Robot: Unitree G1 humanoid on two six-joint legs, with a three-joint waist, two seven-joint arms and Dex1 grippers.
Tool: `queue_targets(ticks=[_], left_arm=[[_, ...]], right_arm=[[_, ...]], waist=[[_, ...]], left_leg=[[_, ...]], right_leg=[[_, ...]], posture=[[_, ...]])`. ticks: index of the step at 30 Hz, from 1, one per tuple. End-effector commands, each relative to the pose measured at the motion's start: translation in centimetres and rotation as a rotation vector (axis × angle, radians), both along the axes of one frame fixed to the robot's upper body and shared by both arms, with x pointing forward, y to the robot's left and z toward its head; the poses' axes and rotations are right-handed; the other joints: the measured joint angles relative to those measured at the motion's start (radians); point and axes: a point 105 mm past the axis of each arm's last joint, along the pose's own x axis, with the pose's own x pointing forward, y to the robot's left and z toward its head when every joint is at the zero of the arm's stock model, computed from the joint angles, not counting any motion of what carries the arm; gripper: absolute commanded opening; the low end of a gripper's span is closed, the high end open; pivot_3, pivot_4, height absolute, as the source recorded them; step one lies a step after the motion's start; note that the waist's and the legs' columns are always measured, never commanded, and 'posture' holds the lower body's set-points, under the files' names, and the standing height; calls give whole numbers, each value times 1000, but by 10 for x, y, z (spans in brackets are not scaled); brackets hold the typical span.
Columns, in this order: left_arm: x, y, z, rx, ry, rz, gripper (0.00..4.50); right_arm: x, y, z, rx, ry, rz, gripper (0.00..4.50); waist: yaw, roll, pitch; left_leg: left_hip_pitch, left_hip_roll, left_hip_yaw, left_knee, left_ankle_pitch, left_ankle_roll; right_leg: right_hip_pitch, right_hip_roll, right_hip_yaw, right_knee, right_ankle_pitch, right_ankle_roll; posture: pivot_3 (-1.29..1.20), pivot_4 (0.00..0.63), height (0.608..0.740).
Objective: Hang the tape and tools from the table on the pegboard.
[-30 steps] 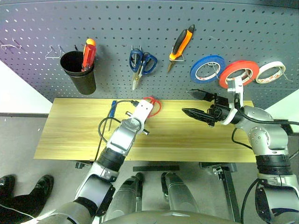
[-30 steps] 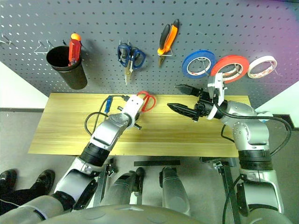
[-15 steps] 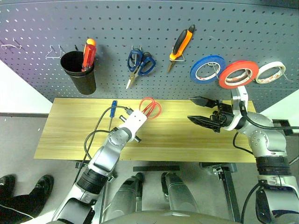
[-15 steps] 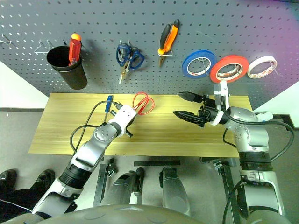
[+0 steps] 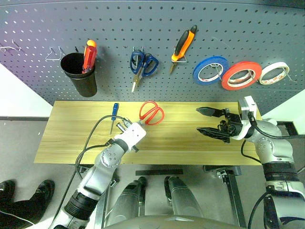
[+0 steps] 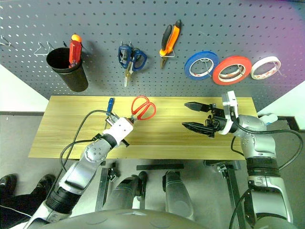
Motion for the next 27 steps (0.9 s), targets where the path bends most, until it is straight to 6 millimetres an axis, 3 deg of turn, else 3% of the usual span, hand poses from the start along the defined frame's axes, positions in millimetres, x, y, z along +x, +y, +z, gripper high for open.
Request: queue_targets(ticks=[1,8,16,22,27], left_arm=[[-5,3,22,-8,-132,-24,280],[-12,9,57,-21,-353,-29,280],[-13,14,95,8,-558,-6,280],[-15,18,110,37,-647,19,280],[-16,21,121,44,-695,30,280]], right_arm=[[-3,-10,7,-8,-54,-6,4500],[1,-16,-5,-26,16,-17,4500],[7,-14,0,8,80,5,4500],[8,-12,14,79,36,24,4500],[5,-14,39,220,-37,40,4500]], waist=[[0,0,0],[0,1,-1],[-1,4,-4],[0,4,-4],[0,4,-4]], left_leg=[[0,0,0,0,0,0],[0,0,0,1,0,0],[0,0,1,2,0,-1],[0,0,2,3,1,-1],[0,1,2,5,1,-1]], right_leg=[[0,0,0,0,0,0],[0,0,0,0,1,0],[0,0,-1,1,2,0],[0,0,-1,1,3,1],[1,1,-1,1,4,2]], posture=[[-228,264,740],[-231,243,740],[-227,227,740],[-222,220,740],[-216,220,740]])
